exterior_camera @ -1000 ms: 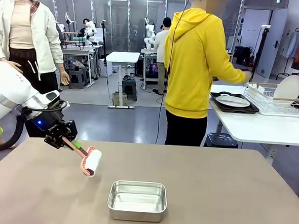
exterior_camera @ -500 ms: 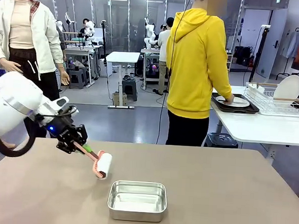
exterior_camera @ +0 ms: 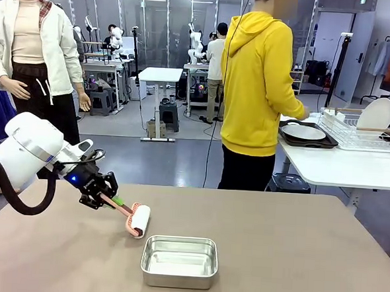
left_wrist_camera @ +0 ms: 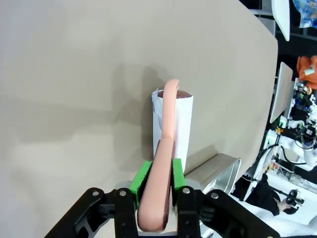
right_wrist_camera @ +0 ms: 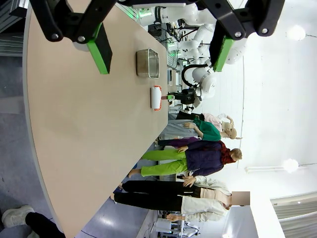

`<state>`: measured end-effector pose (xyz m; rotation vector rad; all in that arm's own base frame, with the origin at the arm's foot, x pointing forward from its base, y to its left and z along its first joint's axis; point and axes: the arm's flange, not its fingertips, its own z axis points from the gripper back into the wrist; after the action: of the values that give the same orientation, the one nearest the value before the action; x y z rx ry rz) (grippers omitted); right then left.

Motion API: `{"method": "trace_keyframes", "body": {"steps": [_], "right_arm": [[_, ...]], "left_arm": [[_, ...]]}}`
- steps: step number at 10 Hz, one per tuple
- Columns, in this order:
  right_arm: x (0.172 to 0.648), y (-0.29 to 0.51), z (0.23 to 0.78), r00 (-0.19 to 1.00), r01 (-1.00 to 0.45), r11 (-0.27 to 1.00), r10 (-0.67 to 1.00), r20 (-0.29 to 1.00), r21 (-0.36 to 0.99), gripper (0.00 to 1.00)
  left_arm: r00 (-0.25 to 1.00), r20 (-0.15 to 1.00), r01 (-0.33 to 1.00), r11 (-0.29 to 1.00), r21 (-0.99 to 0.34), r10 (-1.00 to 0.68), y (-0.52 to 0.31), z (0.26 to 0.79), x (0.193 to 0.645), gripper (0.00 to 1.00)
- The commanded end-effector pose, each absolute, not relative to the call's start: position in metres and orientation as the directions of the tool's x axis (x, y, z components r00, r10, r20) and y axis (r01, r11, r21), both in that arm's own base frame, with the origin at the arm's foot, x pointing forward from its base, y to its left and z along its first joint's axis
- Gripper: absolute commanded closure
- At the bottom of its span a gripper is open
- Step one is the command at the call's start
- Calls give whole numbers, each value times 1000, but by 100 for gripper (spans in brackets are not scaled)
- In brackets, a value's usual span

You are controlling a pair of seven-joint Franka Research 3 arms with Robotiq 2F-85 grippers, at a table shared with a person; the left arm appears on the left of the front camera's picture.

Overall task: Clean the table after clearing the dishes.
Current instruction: When the right (or left) Handle tray is removed, use the right hand (or left hand) to clean the right (or left) side of the table with the Lint Roller.

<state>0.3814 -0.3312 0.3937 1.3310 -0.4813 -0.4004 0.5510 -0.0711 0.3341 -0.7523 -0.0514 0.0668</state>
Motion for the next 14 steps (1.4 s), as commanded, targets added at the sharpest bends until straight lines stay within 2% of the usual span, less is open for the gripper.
{"method": "trace_keyframes", "body": {"steps": [1, 3, 6, 11, 12, 13, 14], "right_arm": [[380, -331, 397, 836, -1, 198, -538, 110, 980, 0], [380, -331, 397, 836, -1, 198, -538, 110, 980, 0], [380, -331, 397, 836, -1, 198, -538, 110, 980, 0], [380, -331, 397, 836, -1, 198, -538, 110, 980, 0], [380, -331, 397, 836, -1, 198, -538, 110, 980, 0], [380, -331, 397, 836, -1, 198, -538, 110, 980, 0], [380, -331, 397, 836, -1, 198, -538, 110, 980, 0]], "left_arm": [[997, 66, 23, 760, -650, 27, -60, 304, 560, 78], [990, 138, 48, 808, -587, 41, -29, 302, 557, 78], [987, 123, -11, 821, -571, 99, 39, 300, 543, 78], [994, 105, 12, 886, -463, 41, 132, 302, 507, 78], [994, 96, -6, 899, -439, 54, 155, 303, 504, 78], [995, 76, -20, 875, -484, 64, 174, 306, 501, 78], [993, 66, -62, 899, -434, 100, 194, 308, 500, 78]]}}
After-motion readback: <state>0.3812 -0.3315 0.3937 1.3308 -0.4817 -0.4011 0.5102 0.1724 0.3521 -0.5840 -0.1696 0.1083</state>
